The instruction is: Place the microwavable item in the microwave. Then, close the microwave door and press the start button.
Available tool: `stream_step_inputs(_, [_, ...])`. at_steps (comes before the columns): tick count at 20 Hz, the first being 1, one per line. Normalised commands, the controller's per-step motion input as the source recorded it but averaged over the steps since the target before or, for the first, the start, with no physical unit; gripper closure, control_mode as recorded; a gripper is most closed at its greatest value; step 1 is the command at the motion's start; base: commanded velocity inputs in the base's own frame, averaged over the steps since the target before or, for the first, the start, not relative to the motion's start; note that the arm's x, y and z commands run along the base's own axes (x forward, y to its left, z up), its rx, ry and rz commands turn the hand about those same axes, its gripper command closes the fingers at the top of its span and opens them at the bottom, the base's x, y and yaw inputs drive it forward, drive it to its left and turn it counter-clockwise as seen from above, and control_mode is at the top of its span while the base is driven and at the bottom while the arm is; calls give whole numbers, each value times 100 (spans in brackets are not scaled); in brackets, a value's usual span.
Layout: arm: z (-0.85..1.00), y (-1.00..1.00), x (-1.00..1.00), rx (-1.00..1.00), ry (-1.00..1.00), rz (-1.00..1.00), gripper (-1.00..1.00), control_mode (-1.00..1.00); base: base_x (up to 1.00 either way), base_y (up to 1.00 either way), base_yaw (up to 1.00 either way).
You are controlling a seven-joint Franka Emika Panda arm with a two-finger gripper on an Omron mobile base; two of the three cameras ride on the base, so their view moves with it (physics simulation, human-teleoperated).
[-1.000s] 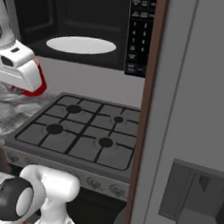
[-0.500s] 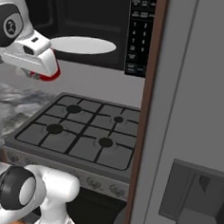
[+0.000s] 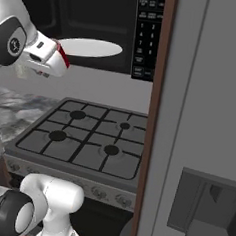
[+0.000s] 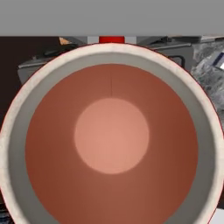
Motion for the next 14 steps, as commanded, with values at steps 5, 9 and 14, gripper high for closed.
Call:
stream_step_inputs(5, [5,0,89,0,0,2,100,-100,0,0,0])
stream_step_inputs(9, [26,0,82,0,5,1,100,-100,0,0,0])
stream_step_inputs(14, [37,2,74,-1,10,4,100,-100,0,0,0])
